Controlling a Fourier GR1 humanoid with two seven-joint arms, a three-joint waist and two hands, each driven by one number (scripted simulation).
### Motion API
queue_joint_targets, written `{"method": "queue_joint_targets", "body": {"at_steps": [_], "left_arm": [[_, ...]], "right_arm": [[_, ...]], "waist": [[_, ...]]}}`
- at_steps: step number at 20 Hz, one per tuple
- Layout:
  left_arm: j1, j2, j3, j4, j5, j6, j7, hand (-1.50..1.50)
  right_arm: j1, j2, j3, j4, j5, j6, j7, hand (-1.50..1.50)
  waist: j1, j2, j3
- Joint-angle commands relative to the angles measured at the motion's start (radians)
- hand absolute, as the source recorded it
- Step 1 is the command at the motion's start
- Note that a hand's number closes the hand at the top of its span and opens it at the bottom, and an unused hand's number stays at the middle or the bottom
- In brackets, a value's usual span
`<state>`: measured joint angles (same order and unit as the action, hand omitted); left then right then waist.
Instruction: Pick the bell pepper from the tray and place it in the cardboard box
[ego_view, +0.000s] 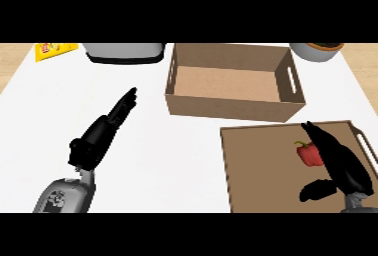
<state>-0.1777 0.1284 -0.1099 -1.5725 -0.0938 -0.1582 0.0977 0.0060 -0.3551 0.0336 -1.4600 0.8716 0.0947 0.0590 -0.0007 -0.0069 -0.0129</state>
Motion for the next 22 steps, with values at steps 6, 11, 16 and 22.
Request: {"method": "queue_joint_targets", "body": {"at_steps": [6,11,16,22], "left_arm": [[-0.076,-0.004,0.037,0.013,0.004,-0.016,0.064,0.0],[-0.046,-0.032,0.003,0.044,-0.04,0.001,0.007,0.0],[-0.033,-0.038,0.017,0.067,-0.032,0.005,-0.035,0.0],[-0.032,-0.056,-0.015,0.025,-0.036,0.0,0.01,0.0]], "right_arm": [[-0.118,-0.011,-0.018,0.119,0.031,0.05,-0.031,1.5],[-0.04,0.03,-0.016,0.174,0.103,-0.169,-0.137,1.5],[-0.14,0.165,0.196,0.017,0.278,-0.062,0.094,1.5],[-0.269,0.347,0.452,0.018,0.43,-0.023,0.346,1.5]], "waist": [[0.005,0.007,0.013],[0.001,0.007,0.013],[0.01,0.007,0.011],[0.032,0.007,0.012]]}}
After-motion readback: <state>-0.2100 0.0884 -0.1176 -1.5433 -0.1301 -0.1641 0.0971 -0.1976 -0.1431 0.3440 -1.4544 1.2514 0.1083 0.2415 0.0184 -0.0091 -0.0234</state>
